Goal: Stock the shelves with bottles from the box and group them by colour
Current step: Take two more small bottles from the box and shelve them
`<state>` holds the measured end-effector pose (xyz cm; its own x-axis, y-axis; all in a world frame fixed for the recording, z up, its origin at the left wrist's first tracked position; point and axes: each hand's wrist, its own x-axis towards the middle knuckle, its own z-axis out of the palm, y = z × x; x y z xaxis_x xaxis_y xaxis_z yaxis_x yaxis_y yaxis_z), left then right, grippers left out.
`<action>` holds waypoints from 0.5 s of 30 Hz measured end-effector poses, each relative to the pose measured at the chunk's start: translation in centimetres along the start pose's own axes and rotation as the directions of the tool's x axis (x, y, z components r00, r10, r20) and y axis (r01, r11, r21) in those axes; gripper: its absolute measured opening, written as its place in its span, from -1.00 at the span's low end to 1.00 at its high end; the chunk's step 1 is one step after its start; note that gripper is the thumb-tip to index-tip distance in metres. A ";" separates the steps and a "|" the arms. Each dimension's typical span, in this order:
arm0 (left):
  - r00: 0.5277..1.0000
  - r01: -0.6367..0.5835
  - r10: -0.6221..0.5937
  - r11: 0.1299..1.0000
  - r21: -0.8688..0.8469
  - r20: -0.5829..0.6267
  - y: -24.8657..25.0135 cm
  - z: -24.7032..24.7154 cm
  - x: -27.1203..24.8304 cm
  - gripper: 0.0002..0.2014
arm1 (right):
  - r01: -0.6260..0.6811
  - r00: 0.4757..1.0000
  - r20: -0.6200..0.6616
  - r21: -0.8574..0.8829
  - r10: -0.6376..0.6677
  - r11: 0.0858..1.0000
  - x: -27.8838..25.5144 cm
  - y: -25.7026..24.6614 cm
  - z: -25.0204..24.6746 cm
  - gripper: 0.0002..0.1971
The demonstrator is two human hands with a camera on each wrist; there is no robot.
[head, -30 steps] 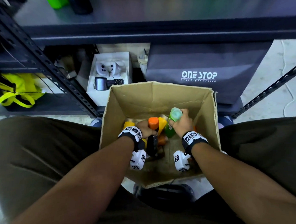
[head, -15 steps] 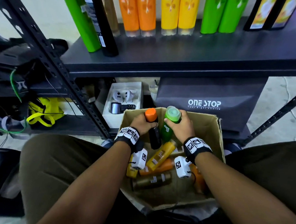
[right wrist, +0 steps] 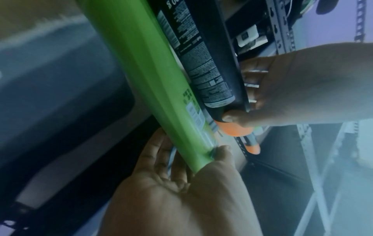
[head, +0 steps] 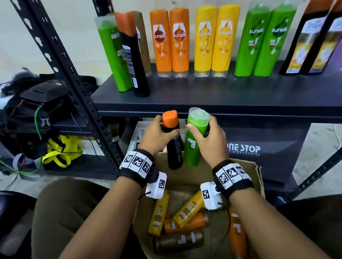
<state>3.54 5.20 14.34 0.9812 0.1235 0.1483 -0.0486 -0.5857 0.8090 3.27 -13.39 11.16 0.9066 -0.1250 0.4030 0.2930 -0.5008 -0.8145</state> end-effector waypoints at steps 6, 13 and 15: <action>0.984 -0.138 0.133 0.990 -0.036 -0.122 4.8 -4.1 0.4 -0.62 | 0.140 0.988 -0.068 0.008 -0.139 0.990 2.6 -4.8 -1.5 -0.42; 0.929 -0.257 0.243 0.966 -0.016 -0.280 9.5 -8.2 1.4 -0.61 | 0.283 0.950 -0.141 0.004 -0.280 0.959 6.1 -10.5 -3.9 -0.42; 0.898 -0.294 0.284 0.956 0.022 -0.336 10.5 -9.2 2.1 -0.60 | 0.330 0.929 -0.168 -0.018 -0.329 0.944 7.2 -12.1 -4.5 -0.39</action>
<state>3.33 6.66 28.36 0.8044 0.2137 0.5543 -0.3308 -0.6138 0.7168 4.91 -12.10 25.75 0.6954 -0.0951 0.7123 0.5705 -0.5296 -0.6277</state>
